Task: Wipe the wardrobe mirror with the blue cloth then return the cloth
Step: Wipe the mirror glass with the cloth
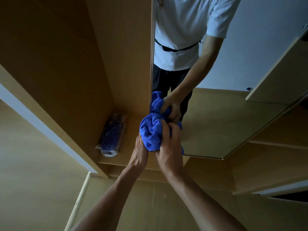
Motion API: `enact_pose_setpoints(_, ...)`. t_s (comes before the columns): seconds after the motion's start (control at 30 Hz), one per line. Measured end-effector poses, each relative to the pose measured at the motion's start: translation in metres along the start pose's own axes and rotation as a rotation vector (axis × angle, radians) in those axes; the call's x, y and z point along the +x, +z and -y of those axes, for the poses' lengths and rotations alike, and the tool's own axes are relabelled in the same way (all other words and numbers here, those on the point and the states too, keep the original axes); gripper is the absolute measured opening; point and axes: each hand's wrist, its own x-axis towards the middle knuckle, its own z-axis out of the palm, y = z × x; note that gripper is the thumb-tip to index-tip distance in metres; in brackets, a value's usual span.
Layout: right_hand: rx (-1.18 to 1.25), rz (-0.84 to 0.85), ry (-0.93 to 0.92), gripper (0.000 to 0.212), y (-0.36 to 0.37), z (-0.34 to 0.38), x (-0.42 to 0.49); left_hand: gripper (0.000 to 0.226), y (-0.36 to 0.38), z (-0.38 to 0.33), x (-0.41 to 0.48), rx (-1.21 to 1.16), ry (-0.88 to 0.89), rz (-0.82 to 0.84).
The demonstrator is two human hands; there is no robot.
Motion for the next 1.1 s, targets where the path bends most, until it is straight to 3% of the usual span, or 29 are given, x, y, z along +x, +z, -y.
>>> enact_pose_setpoints(0.3, 0.031, 0.167, -0.058, 0.058, -0.014, -0.004, 0.014, 0.040, 0.004, -0.022, 0.004, -0.128, 0.045, 0.036)
enact_pose_setpoints(0.47, -0.064, 0.204, -0.087, 0.066, -0.021, -0.014, -0.003, 0.044, -0.002, 0.017, 0.005, -0.025, 0.011, 0.081)
enact_pose_setpoints(0.67, -0.136, 0.106, -0.134, 0.060, -0.025, -0.035, -0.021, 0.040, 0.013, 0.050, 0.000, 0.027, 0.140, -0.036)
enact_pose_setpoints(0.77, -0.168, 0.080, -0.193, 0.069, -0.021, -0.043, -0.023, 0.044, 0.020, 0.056, 0.002, 0.025, 0.219, -0.080)
enact_pose_setpoints(0.9, -0.222, -0.016, -0.255, 0.078, -0.015, -0.053, -0.022, 0.031, 0.024, 0.063, 0.006, 0.024, 0.255, -0.066)
enact_pose_setpoints(1.1, -0.278, -0.143, -0.329, 0.066, -0.007, -0.064, -0.020, 0.047, 0.024, 0.088, 0.015, 0.057, 0.372, -0.088)
